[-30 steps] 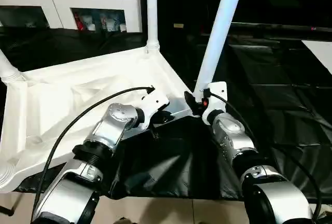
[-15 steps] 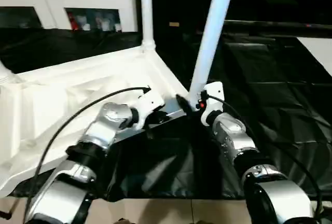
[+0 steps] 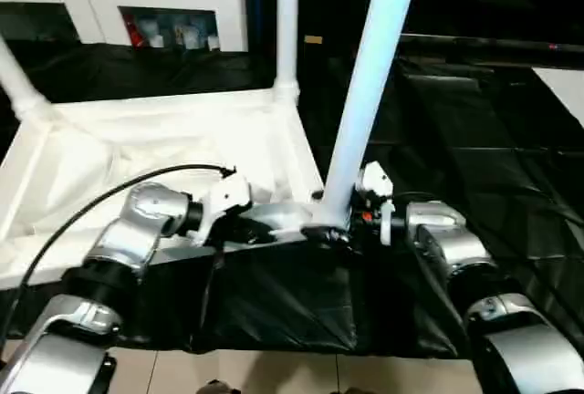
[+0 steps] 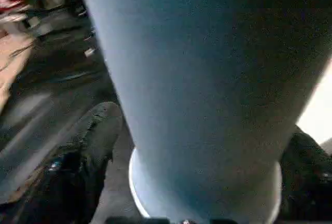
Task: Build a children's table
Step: Rotate leg to tighten
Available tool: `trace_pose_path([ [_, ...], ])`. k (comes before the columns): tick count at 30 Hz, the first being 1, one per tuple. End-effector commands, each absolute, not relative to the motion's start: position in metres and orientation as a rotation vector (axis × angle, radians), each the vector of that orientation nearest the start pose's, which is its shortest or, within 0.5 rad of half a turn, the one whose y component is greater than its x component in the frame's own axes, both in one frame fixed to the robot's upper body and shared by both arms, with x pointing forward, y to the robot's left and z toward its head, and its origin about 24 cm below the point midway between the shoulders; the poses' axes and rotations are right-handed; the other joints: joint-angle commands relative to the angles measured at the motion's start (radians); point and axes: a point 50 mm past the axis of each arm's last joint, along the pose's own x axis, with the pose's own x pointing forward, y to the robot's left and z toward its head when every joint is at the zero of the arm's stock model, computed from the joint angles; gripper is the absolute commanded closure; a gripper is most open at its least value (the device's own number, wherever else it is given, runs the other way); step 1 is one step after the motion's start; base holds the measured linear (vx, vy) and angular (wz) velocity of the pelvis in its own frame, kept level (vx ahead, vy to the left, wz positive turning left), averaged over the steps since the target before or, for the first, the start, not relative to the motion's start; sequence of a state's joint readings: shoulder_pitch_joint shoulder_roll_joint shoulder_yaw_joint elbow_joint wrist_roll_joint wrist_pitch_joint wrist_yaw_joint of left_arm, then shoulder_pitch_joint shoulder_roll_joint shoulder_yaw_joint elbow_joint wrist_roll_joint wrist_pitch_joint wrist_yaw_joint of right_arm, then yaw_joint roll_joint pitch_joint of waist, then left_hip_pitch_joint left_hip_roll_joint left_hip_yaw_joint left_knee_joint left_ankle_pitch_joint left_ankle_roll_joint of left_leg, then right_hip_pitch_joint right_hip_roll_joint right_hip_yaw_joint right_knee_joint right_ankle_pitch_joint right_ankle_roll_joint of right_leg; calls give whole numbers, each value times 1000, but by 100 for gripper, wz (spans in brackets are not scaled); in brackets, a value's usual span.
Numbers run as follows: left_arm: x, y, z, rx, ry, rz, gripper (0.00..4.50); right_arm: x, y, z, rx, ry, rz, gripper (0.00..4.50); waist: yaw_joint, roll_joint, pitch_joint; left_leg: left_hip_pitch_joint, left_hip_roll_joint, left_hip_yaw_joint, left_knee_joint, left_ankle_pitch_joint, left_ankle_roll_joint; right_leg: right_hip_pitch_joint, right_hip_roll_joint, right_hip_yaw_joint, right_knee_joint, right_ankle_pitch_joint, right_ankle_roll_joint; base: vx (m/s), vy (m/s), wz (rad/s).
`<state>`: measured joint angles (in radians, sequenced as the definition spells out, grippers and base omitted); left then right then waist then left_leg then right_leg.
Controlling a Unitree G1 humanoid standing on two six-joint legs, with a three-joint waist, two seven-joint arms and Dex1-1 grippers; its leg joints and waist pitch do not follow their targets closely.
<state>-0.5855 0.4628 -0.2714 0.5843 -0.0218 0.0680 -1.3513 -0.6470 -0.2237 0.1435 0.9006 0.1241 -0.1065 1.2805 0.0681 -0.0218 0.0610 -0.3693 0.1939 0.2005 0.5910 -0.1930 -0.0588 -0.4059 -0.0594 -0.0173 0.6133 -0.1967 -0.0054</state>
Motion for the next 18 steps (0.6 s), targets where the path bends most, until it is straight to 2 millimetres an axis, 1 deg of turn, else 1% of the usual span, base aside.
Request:
trace_pose_path([
  [1,305,149,59,437,477,-1528,450,311,-110,33,-110,334,1482,79,2,-3,-64,20,49,-11,-70,-169,56,37,-74,32,-62,-150,-278,0,0,0],
  [3,304,153,59,448,489,-1537,450,310,-110,34,-109,343,1507,94,4,-4,-63,19,49,-11,-70,-166,53,38,-75,32,-61,-146,-276,0,0,0],
  [4,304,154,59,445,491,-1542,450,309,-110,34,-109,344,1514,112,7,-5,-64,19,49,-11,-70,-163,50,38,-76,33,-60,-140,-276,0,0,0],
  [5,303,155,60,441,494,-1547,450,309,-110,34,-107,346,1520,112,8,-5,-64,20,48,-11,-70,-161,49,38,-75,33,-59,-137,-275,0,0,0],
  [8,302,159,59,439,504,-1556,450,308,-110,35,-100,348,1531,134,9,-5,-65,20,49,-11,-70,-149,47,39,-74,32,-57,-117,-279,0,0,0],
  [9,300,161,59,440,517,-1563,450,307,-110,36,-95,348,1538,146,11,-3,-65,21,48,-11,-70,-145,48,39,-73,32,-56,-105,-278,0,0,0],
  [10,300,162,58,439,523,-1561,450,306,-109,35,-88,347,1534,153,13,2,-67,21,48,-11,-68,-130,50,40,-74,32,-52,-76,-284,0,0,0],
  [12,300,163,57,436,523,-1553,450,306,-108,35,-73,345,1520,160,13,-1,-68,21,47,-10,-67,-128,51,41,-73,31,-51,-60,-290,0,0,0],
  [13,300,163,57,436,523,-1553,450,306,-108,35,-73,345,1520,163,13,-1,-68,21,47,-10,-67,-130,50,41,-73,31,-51,-61,-291,0,0,0],
  [14,300,162,56,424,522,-1537,450,304,-106,32,-40,344,1496,166,13,4,-67,21,47,-11,-67,-135,47,41,-73,31,-52,-67,-291,0,0,0],
  [15,301,160,55,417,517,-1519,450,303,-105,31,-31,343,1489,167,13,2,-67,21,47,-10,-68,-137,47,42,-72,32,-54,-69,-288,0,0,0],
  [17,310,151,51,416,504,-1404,450,303,-100,24,-9,320,1378,167,15,6,-65,24,47,-11,-70,-154,31,38,-73,33,-56,-84,-283,0,0,0],
  [18,312,150,50,415,503,-1390,450,304,-99,24,-7,316,1362,168,12,4,-60,27,46,-12,-74,-200,16,36,-74,33,-65,-150,-276,0,0,0],
])
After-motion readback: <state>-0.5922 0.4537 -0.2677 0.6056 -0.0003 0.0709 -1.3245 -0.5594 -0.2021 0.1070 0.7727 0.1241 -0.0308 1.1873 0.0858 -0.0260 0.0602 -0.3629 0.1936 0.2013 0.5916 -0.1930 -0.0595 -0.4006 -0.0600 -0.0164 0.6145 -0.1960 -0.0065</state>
